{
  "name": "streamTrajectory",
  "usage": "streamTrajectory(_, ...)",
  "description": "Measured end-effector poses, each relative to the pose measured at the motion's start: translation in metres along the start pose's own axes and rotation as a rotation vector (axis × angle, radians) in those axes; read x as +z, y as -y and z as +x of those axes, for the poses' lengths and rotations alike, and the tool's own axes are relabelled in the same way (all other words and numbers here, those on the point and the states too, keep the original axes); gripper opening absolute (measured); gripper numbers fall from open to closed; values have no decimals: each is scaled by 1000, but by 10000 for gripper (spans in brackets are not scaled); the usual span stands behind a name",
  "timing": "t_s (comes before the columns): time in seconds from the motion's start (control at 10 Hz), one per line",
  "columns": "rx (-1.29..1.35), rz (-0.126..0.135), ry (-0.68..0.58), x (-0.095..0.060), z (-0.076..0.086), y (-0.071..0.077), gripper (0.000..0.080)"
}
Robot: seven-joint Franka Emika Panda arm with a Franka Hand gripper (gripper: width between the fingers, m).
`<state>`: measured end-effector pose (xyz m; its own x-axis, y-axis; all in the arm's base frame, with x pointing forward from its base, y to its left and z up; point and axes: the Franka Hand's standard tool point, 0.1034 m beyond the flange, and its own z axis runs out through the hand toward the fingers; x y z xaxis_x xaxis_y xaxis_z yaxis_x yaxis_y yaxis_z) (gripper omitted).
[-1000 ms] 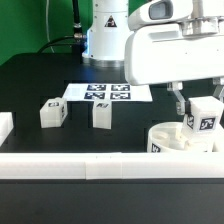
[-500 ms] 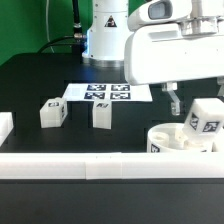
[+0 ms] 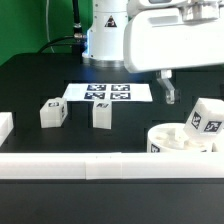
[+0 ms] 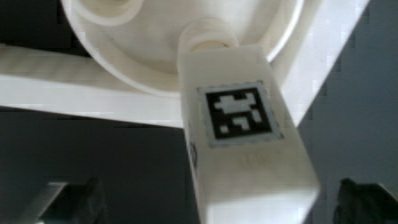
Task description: Assemble stool
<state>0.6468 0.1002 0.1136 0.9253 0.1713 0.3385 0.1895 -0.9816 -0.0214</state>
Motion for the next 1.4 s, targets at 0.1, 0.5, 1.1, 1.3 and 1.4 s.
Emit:
streamTrajectory(0.1,0,0,0,1,0,0,649)
streamTrajectory(0.5,5,8,72,10,-8,0,649)
streamTrajectory(1.1,4,42,340,16,-12,5,649)
streamTrajectory(1.3,-5,40,343,19,-12,4,649)
streamTrajectory(1.4,-11,41,342,21,-9,4,649)
